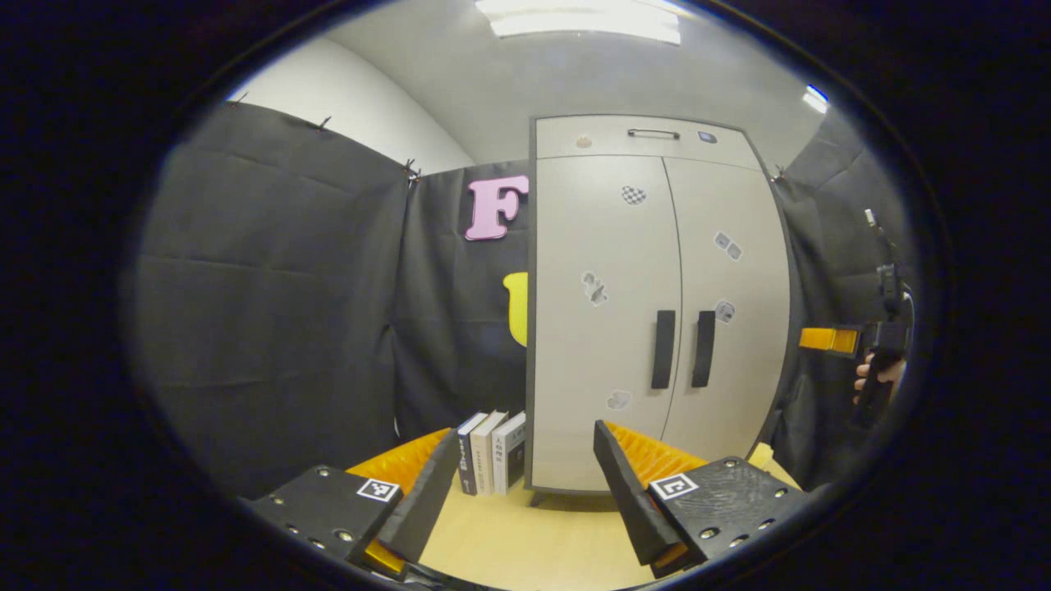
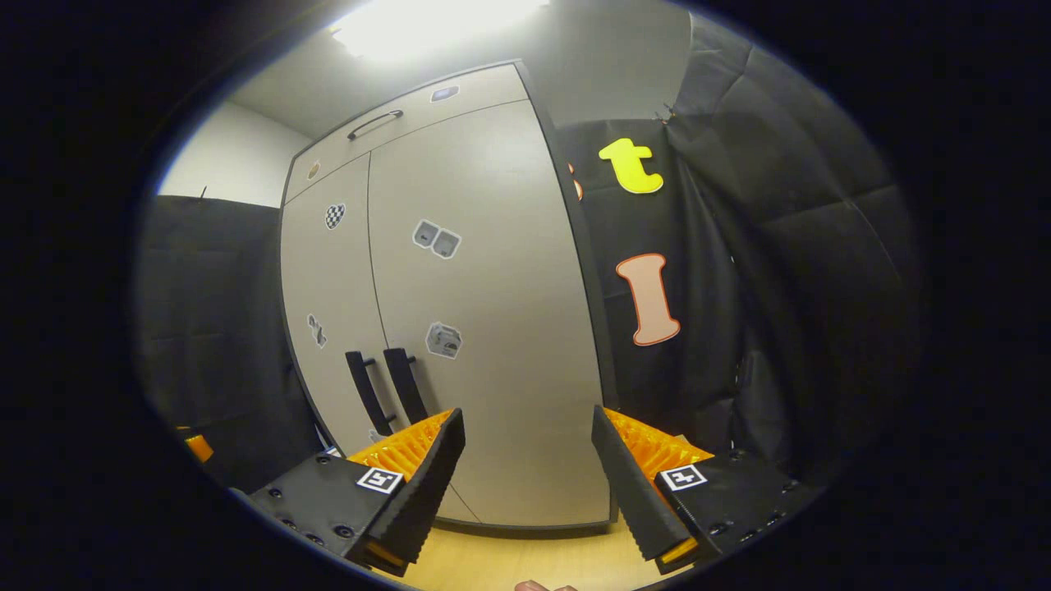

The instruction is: Open the right door of the double-door shoe cabinet with the right hand, and open the left door with the left hand.

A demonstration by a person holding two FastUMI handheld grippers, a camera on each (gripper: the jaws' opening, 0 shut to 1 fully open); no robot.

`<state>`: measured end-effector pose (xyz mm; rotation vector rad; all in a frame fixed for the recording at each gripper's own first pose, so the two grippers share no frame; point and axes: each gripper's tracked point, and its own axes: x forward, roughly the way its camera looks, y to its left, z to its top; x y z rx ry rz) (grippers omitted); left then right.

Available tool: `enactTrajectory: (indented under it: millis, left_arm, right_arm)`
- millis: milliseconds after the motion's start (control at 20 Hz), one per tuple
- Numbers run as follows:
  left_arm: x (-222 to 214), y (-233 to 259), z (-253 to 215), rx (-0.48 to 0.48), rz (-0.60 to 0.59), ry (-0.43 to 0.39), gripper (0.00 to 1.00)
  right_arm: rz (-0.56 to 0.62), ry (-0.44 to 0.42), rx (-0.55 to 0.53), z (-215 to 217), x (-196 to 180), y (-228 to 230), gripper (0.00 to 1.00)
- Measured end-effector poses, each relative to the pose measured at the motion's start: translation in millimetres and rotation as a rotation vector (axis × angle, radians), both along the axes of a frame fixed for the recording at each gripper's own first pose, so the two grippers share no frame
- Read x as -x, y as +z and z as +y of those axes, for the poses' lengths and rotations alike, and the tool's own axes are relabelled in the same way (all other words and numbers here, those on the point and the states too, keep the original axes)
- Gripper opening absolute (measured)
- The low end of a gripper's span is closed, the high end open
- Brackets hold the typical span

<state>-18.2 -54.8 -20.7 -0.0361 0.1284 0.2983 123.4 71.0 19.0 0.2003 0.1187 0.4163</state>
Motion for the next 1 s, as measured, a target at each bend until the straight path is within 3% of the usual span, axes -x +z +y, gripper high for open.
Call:
enactTrajectory:
  millis: [550,1000]
  left_arm:
    - [-52,-44,88,0.044,-0.002,-0.098,0.94]
    - [-59,-70,142,0.073,0.003,-0.122,0.95]
  right_arm:
    - [-0.034,-0.002,0.134,117,-18,10,0.98]
    - [-0.011,-0.075,0.156,156,-54,-16,0.98]
